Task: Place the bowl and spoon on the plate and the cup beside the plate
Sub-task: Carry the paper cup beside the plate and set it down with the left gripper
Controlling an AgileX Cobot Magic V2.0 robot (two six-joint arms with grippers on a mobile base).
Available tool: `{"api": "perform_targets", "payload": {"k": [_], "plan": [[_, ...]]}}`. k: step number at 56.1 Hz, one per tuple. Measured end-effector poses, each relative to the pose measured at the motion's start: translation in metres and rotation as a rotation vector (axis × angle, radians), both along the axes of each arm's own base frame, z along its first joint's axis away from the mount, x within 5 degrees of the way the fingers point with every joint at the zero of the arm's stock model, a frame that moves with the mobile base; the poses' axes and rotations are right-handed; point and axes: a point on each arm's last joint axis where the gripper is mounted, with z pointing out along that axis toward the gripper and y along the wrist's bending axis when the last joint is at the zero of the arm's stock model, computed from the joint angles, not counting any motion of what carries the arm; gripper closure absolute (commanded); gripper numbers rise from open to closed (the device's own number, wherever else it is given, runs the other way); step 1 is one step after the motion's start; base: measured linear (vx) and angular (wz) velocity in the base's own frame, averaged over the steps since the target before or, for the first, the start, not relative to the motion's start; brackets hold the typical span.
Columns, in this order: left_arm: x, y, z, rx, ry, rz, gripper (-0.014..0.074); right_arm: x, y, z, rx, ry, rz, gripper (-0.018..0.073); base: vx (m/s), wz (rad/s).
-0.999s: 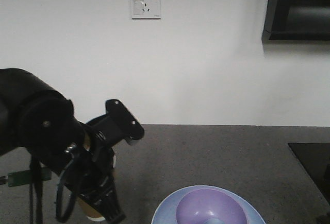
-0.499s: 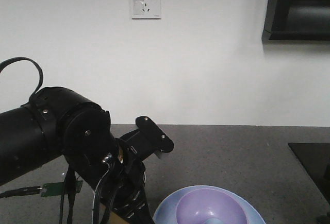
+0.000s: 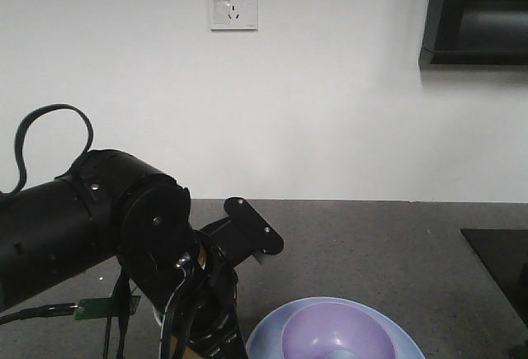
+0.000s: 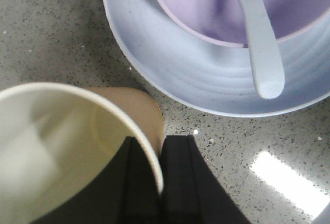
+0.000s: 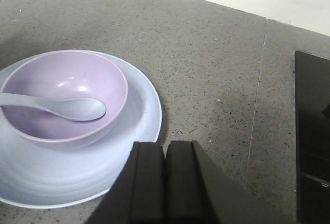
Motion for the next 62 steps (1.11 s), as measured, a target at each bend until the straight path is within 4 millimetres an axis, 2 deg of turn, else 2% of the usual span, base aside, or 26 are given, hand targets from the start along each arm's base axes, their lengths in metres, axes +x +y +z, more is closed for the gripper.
{"api": "perform_targets", "payload": {"k": [13, 18, 25, 34, 41, 55, 62], "plan": [[0.001, -0.001, -0.002, 0.004, 0.004, 0.0, 0.0195, 0.0, 0.0, 0.0, -0.002, 0.0, 0.0, 0.0568, 0.0, 0.0], [0.001, -0.001, -0.002, 0.004, 0.004, 0.0, 0.0136, 0.0, 0.0, 0.0, -0.002, 0.0, 0.0, 0.0568, 0.0, 0.0], [0.001, -0.001, -0.002, 0.006, 0.003, 0.0, 0.01, 0.0, 0.0, 0.0, -0.002, 0.0, 0.0, 0.0568, 0.0, 0.0], [0.0, 0.002, 0.002, 0.009, -0.017, -0.001, 0.01, 0.0, 0.0, 0.0, -0.003, 0.0, 0.0, 0.0568, 0.0, 0.0], [-0.005, 0.007, 0.015, -0.013, -0.049, -0.001, 0.0101, 0.0, 0.0, 0.0, -0.003, 0.0, 0.0, 0.0568, 0.0, 0.0], [-0.03, 0.029, 0.064, -0.113, -0.16, 0.001, 0.0153, 0.0, 0.0, 0.0, -0.003, 0.0, 0.0, 0.0568, 0.0, 0.0], [-0.053, 0.051, 0.099, -0.194, -0.25, 0.006, 0.0293, 0.0, 0.0, 0.0, -0.002, -0.004, -0.001, 0.0568, 0.0, 0.0]]}}
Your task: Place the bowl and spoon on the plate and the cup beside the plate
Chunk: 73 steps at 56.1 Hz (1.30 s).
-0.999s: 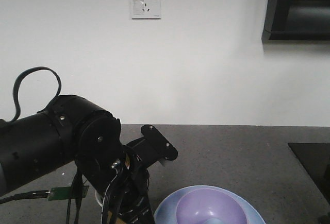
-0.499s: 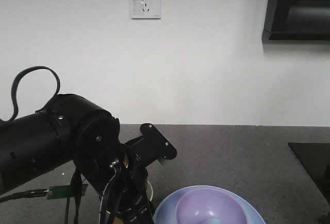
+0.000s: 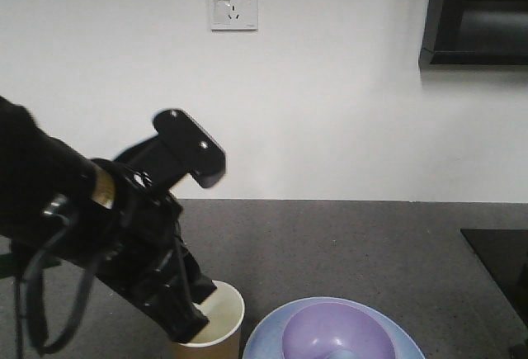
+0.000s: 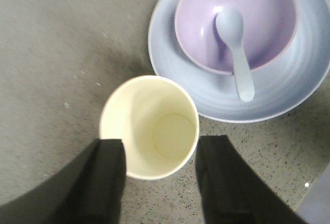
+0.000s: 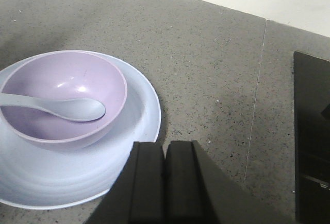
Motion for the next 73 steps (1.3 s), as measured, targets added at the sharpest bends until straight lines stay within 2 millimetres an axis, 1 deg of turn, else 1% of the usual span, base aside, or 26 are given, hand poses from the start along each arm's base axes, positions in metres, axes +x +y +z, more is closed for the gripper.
{"api": "perform_targets", "payload": {"k": [2, 7, 10, 13, 16, 20, 24, 31, 34, 36, 37, 39, 43, 45, 50, 73], "plan": [[-0.006, 0.006, 0.009, -0.019, -0.026, 0.004, 0.0339, 0.0, 0.0, 0.0, 0.0, -0.003, -0.001, 0.0568, 0.0, 0.0], [-0.021, 0.023, 0.028, -0.053, -0.096, 0.029, 0.0513, 0.0, 0.0, 0.001, 0.001, -0.009, -0.002, 0.0568, 0.0, 0.0], [-0.029, 0.033, 0.035, -0.07, -0.137, 0.046, 0.0605, 0.001, 0.0, 0.001, 0.002, -0.013, -0.002, 0.0568, 0.0, 0.0], [-0.037, 0.046, 0.037, -0.095, -0.18, 0.074, 0.0605, 0.001, 0.0, 0.001, 0.005, -0.013, -0.004, 0.0568, 0.0, 0.0], [-0.045, 0.058, 0.033, -0.124, -0.214, 0.104, 0.0605, 0.001, 0.0, 0.001, 0.007, -0.013, -0.005, 0.0568, 0.0, 0.0], [-0.055, 0.074, 0.017, -0.166, -0.255, 0.147, 0.0605, 0.001, 0.0, 0.001, 0.008, -0.012, -0.006, 0.0568, 0.0, 0.0], [-0.064, 0.087, -0.005, -0.225, -0.287, 0.193, 0.0605, 0.001, 0.0, 0.001, 0.008, -0.012, -0.006, 0.0568, 0.0, 0.0], [-0.088, 0.11, -0.061, -0.319, -0.296, 0.257, 0.0603, 0.0, -0.001, -0.002, 0.014, -0.047, -0.014, 0.0566, 0.0, 0.0], [-0.097, 0.117, -0.083, -0.352, -0.288, 0.274, 0.0603, -0.001, -0.001, -0.005, 0.023, -0.069, -0.02, 0.0566, 0.0, 0.0], [-0.102, 0.12, -0.094, -0.379, -0.289, 0.28, 0.0603, -0.002, -0.002, -0.007, 0.037, -0.094, -0.027, 0.0566, 0.0, 0.0], [-0.103, 0.12, -0.096, -0.385, -0.289, 0.282, 0.0603, -0.003, -0.002, -0.009, 0.042, -0.101, -0.029, 0.0566, 0.0, 0.0], [-0.109, 0.124, -0.111, -0.406, -0.287, 0.284, 0.0603, -0.005, -0.002, -0.011, 0.057, -0.129, -0.037, 0.0566, 0.0, 0.0], [-0.117, 0.128, -0.124, -0.44, -0.298, 0.282, 0.0603, -0.008, -0.003, -0.016, 0.08, -0.164, -0.049, 0.0566, 0.0, 0.0], [-0.119, 0.13, -0.129, -0.45, -0.303, 0.279, 0.0603, -0.009, -0.004, -0.017, 0.087, -0.178, -0.054, 0.0566, 0.0, 0.0], [-0.124, 0.133, -0.134, -0.48, -0.329, 0.271, 0.0603, -0.011, -0.004, -0.022, 0.096, -0.186, -0.06, 0.0565, 0.0, 0.0], [-0.127, 0.134, -0.131, -0.508, -0.353, 0.264, 0.0602, -0.012, -0.003, -0.027, 0.096, -0.141, -0.053, 0.0565, 0.0, 0.0]]}}
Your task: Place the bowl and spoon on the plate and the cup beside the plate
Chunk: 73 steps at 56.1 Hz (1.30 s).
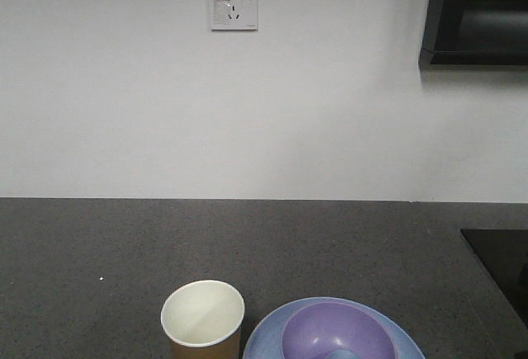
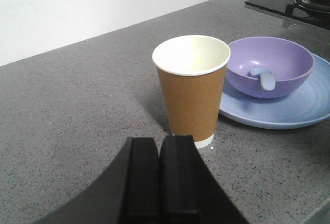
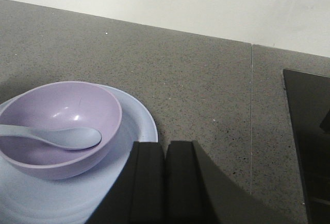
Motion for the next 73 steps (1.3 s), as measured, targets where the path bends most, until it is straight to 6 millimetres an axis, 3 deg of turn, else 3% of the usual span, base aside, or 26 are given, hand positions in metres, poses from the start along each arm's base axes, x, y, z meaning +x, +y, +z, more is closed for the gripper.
{"api": "perform_targets", "payload": {"k": [23, 35, 51, 73], "plan": [[-0.001, 0.002, -0.009, 0.012, 0.004, 0.007, 0.0603, 0.0, 0.0, 0.0, 0.0, 0.0, 0.0, 0.0565, 0.0, 0.0], [-0.01, 0.026, -0.042, -0.05, -0.025, 0.189, 0.06, 0.0, 0.0, 0.0, 0.001, 0.0, 0.0, 0.0565, 0.0, 0.0], [-0.03, 0.052, -0.087, -0.128, -0.256, 0.465, 0.0599, 0.0, 0.0, 0.0, 0.001, 0.0, 0.0, 0.0565, 0.0, 0.0], [-0.033, 0.055, -0.089, -0.117, -0.276, 0.514, 0.0599, -0.001, 0.0, -0.001, 0.0, 0.005, 0.002, 0.0565, 0.0, 0.0]]}}
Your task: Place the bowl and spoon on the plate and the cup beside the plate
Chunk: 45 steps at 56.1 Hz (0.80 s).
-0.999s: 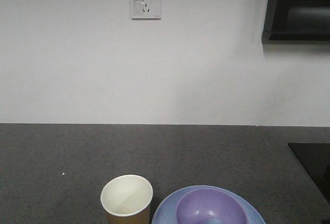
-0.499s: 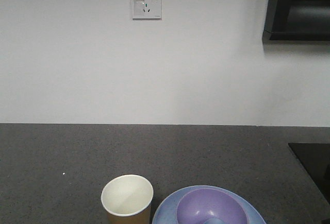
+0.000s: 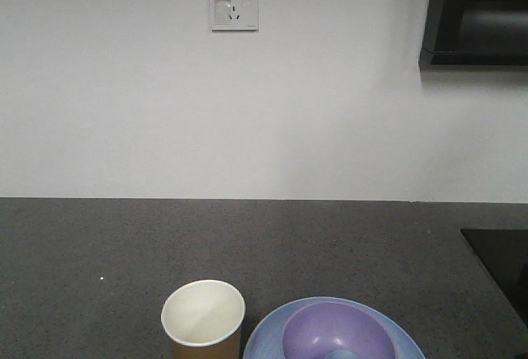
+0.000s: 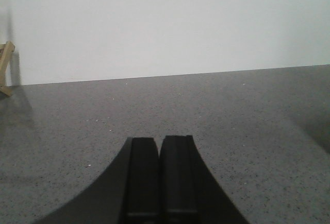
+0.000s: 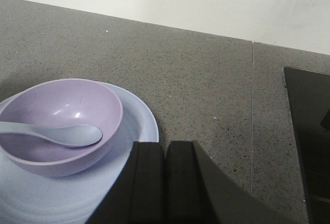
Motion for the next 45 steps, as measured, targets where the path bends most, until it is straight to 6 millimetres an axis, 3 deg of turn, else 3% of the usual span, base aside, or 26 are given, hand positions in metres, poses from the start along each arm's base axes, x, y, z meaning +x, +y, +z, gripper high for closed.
{"api": "perform_targets", "payload": {"k": [45], "plan": [[0.0, 0.0, 0.0, -0.001, 0.0, 0.0, 0.0599, 0.0, 0.0, 0.0, 0.0, 0.0, 0.0, 0.0565, 0.0, 0.0]]}}
